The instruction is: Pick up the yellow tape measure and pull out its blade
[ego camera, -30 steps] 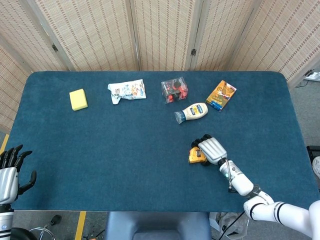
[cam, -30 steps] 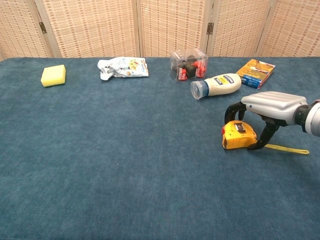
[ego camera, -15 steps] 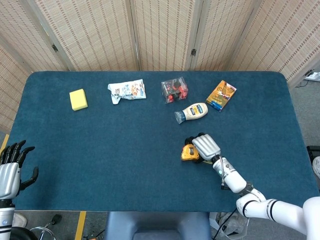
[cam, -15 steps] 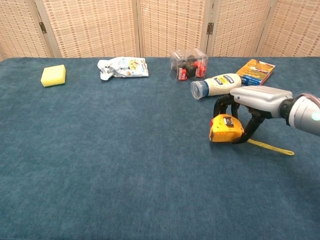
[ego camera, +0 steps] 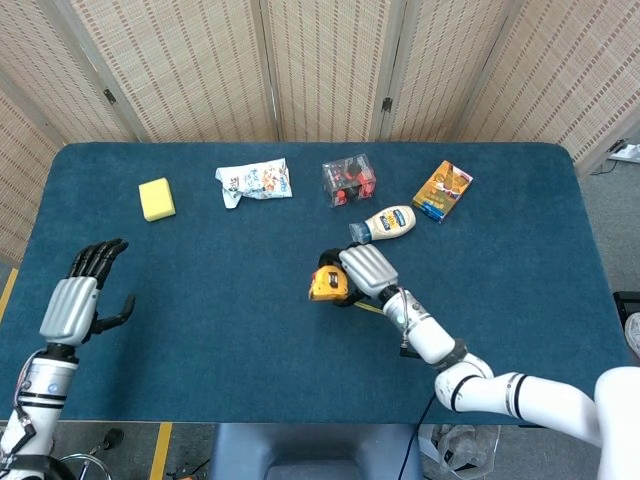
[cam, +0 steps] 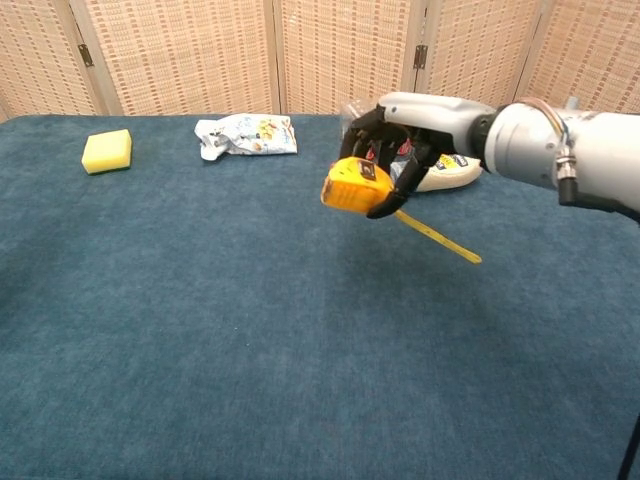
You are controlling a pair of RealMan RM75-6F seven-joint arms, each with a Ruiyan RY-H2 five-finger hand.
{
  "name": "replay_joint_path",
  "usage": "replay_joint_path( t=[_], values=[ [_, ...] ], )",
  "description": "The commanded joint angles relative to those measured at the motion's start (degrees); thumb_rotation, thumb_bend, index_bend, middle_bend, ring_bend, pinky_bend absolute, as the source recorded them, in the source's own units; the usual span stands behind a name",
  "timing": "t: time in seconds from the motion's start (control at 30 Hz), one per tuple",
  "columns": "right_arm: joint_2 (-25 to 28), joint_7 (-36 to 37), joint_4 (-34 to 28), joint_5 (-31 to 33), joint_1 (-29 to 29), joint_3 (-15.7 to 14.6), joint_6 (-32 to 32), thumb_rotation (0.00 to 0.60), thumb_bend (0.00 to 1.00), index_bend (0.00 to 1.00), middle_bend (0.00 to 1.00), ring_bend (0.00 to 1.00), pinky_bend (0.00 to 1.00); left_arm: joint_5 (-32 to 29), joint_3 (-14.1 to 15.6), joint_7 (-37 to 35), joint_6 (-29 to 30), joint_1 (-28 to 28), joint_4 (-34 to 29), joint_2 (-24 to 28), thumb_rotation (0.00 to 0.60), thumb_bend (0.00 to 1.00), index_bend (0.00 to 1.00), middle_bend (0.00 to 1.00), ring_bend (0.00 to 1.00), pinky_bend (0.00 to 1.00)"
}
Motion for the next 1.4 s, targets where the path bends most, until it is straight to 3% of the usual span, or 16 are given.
replay_joint_path(
  t=[0.03,0.2,0.43,1.03,1.4],
  values=[
    [-2.4,-2.1,-0.3,4.6,3.7,2.4,-0.6,0.6,0.18,0.63,0.56,0.47,0.27,-2.7,-2.0,0.7,-3.1,-3.7,-1.3,-2.4,0.575,0.45,0.03,0.1,0.07,0.03],
    [-4.9,-4.8,0.7,11.0,8.2,3.9,-1.0,0.6,0.18,0.63,0.56,0.47,0.27,-9.4,-3.6,5.1,-6.0,-7.6,-3.6,-5.4,0.573,0.43,0.0,0.01,0.0,0.03],
    [-7.4,-7.2,2.8,18.7,13.3,4.8,-0.8,0.6,0.18,0.63,0.56,0.47,0.27,-17.0,-5.2,7.7,-6.7,-10.9,-6.0,-8.8,0.575,0.4,0.0,0.0,0.0,0.01],
    [-12.5,-9.8,8.6,28.3,21.0,5.0,0.5,0.6,0.18,0.63,0.56,0.48,0.27,-23.0,-5.4,8.3,-3.7,-13.4,-7.5,-13.9,0.572,0.37,0.0,0.0,0.0,0.0],
    [-13.7,-12.9,11.3,35.0,25.2,5.2,0.7,0.6,0.18,0.63,0.56,0.47,0.27,-28.8,-5.7,6.8,-6.2,-14.5,-8.7,-14.1,0.574,0.37,0.0,0.0,0.0,0.0]
  ],
)
